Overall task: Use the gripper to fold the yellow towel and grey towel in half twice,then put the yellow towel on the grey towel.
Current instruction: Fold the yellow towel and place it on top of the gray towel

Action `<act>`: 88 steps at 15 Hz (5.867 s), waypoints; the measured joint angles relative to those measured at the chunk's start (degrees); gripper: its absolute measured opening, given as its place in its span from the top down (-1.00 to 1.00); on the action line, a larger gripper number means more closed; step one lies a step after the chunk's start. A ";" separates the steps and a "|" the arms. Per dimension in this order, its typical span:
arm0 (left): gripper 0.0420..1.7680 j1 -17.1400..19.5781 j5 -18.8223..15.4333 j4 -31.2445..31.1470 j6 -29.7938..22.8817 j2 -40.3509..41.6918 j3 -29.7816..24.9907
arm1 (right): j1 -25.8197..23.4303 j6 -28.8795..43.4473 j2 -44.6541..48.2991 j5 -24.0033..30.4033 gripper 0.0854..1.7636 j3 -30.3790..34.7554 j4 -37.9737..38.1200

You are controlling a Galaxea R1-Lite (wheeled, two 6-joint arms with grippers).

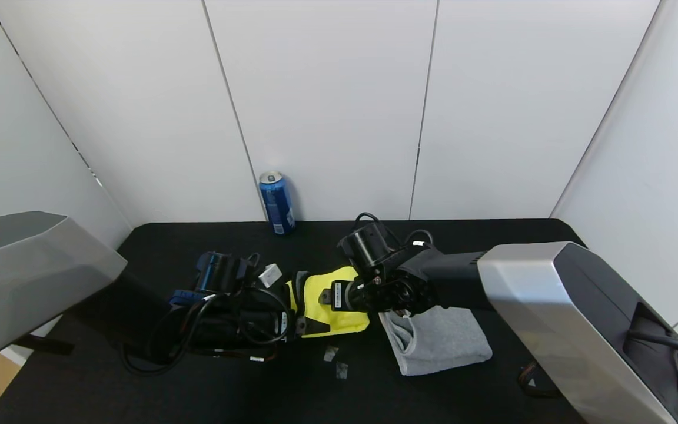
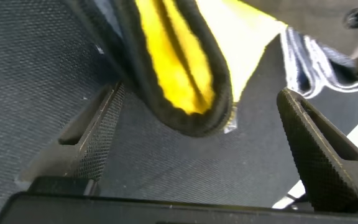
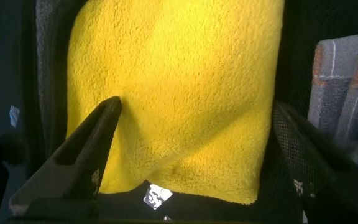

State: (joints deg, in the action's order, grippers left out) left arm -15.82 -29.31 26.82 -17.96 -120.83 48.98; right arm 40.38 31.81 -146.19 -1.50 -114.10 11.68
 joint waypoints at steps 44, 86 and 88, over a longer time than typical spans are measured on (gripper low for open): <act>0.82 -1.71 9.23 4.00 1.67 0.11 1.23 | 0.24 0.29 5.03 -0.60 0.94 0.62 4.49; 0.82 -32.73 37.13 -28.26 -2.57 -6.27 33.43 | -18.05 -0.69 28.11 -4.60 0.94 34.04 5.36; 0.82 -32.44 37.10 -28.56 -2.60 -6.92 33.32 | -18.08 -0.69 27.23 -3.51 0.94 35.02 4.82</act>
State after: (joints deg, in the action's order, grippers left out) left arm -48.26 7.79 -1.74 -20.55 -127.76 82.30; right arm 22.30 31.11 -118.96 -5.01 -79.08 16.49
